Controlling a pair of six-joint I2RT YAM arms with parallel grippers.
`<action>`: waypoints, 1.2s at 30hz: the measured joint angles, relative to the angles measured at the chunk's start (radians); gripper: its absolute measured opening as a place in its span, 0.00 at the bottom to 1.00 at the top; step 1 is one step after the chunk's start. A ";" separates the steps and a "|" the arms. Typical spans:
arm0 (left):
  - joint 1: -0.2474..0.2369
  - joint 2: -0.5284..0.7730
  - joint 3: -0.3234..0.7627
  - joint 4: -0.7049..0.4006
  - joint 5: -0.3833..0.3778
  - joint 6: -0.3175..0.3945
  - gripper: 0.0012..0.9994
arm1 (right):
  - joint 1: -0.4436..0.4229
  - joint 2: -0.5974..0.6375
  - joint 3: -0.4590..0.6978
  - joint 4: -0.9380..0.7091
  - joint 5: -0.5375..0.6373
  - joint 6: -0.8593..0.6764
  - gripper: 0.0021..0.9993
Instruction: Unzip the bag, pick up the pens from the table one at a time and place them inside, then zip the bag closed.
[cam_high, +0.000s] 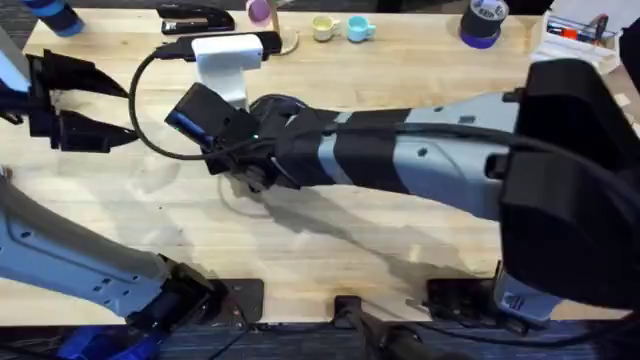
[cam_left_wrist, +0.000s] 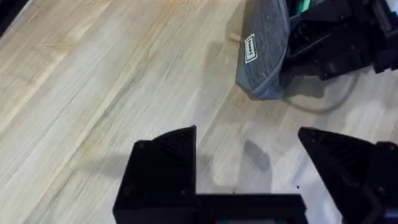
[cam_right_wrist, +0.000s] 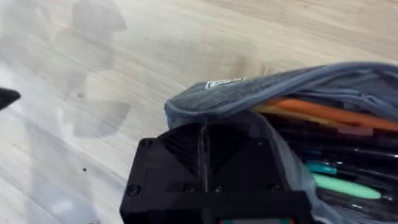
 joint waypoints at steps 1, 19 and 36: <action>0.000 0.000 0.000 0.000 0.000 0.000 0.99 | 0.000 -0.005 0.000 -0.006 -0.003 -0.012 0.03; -0.106 0.000 0.000 -0.006 0.000 0.000 1.00 | -0.092 -0.131 0.000 -0.059 -0.259 -0.084 0.03; -0.255 0.185 -0.012 -0.048 0.004 0.059 1.00 | -0.126 -0.131 0.000 -0.059 -0.289 -0.084 0.03</action>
